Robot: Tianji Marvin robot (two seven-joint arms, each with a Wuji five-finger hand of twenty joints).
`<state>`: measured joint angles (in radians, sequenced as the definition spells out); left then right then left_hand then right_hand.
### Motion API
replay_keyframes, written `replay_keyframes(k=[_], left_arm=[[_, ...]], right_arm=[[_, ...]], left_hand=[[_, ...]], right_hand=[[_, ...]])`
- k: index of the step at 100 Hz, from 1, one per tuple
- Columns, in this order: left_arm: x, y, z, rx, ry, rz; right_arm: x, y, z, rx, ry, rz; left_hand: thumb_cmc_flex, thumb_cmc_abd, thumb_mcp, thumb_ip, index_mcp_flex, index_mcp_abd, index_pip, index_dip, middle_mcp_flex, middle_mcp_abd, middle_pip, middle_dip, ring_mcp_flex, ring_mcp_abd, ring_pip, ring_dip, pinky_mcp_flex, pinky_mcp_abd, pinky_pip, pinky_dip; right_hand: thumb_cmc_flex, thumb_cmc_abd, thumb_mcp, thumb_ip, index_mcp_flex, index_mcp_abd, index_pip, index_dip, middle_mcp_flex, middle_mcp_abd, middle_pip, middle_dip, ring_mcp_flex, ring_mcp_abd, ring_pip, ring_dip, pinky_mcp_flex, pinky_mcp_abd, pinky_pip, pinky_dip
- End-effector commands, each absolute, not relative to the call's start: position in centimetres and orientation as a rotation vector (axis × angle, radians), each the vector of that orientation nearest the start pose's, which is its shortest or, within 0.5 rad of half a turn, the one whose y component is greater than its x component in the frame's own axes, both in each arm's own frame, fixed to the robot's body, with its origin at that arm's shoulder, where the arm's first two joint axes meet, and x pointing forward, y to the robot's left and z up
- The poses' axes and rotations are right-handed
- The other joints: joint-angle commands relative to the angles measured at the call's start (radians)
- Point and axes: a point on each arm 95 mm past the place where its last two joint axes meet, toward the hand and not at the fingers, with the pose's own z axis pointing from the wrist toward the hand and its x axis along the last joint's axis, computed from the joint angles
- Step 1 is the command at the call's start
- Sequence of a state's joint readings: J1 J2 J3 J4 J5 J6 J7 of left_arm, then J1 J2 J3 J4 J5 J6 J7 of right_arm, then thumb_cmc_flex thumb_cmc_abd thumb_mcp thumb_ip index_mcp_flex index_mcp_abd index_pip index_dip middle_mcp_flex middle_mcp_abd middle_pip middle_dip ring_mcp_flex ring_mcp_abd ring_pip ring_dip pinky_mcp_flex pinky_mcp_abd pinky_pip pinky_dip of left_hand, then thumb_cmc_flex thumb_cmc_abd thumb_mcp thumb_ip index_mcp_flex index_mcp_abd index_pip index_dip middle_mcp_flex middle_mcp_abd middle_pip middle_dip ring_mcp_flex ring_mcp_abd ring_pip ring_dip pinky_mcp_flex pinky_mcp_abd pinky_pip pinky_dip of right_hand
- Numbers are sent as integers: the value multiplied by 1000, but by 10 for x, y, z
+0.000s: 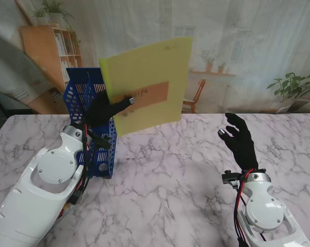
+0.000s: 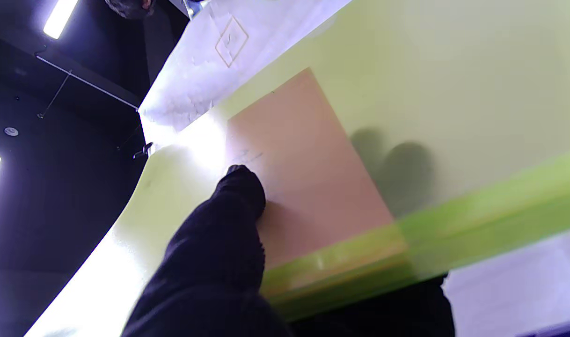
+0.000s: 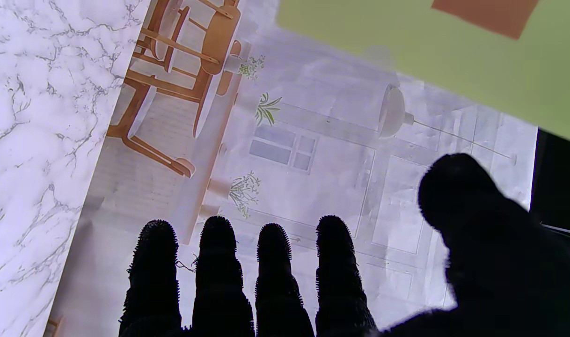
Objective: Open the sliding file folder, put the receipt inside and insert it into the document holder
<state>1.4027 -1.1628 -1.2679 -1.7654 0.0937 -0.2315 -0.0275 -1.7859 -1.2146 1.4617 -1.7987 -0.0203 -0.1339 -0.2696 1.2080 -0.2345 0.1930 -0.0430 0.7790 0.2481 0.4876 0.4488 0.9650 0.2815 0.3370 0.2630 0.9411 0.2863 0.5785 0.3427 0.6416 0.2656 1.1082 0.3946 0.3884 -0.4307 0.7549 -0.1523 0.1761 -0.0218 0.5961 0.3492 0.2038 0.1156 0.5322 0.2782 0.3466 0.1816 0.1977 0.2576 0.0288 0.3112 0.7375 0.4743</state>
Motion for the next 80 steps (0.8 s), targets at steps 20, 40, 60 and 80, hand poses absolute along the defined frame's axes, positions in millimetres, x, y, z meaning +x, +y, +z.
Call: replay_keyframes(k=[20,40,60,80], left_arm=[[417,5,-145,-1232,787,-2540],[407,38,-139,-1079,649,-2494],[400,67,-146,-1028,495,-2452],[387,96,-157,-992,400,-2411]], right_arm=[[362,-50,-284,-2198,-307,-2577],[360,-50,-283,-2201,-312,-2574],[360,-50,-284,-2212,-311,-2567],[359,-49,-283,-2219,-308,-2559]], left_hand=[[83,48,63,5,8,-11,9,-22,-13,11,-5,1,5,8,10,-13,43,-85,61,-19],[83,60,59,9,-13,-5,-10,-36,-43,12,-23,-6,8,-12,6,-15,55,-98,78,-16],[83,65,66,9,-28,9,-23,-42,-62,25,-29,-8,-2,-7,2,-16,48,-91,83,-17],[83,67,68,8,-33,10,-25,-42,-69,23,-28,-7,-18,-6,-4,-16,30,-86,75,-20]], right_hand=[[11,39,-36,18,-37,6,4,-23,-28,-5,-1,-7,-21,-31,-52,-17,-4,-57,-46,30],[17,42,-41,20,-35,7,7,-26,-25,-1,6,-5,-20,-31,-55,-17,2,-55,-69,41],[24,45,-45,21,-31,8,8,-28,-21,3,10,-3,-20,-28,-57,-16,6,-53,-85,52],[30,51,-47,23,-28,12,9,-30,-19,5,13,-2,-21,-26,-59,-16,10,-54,-98,62]])
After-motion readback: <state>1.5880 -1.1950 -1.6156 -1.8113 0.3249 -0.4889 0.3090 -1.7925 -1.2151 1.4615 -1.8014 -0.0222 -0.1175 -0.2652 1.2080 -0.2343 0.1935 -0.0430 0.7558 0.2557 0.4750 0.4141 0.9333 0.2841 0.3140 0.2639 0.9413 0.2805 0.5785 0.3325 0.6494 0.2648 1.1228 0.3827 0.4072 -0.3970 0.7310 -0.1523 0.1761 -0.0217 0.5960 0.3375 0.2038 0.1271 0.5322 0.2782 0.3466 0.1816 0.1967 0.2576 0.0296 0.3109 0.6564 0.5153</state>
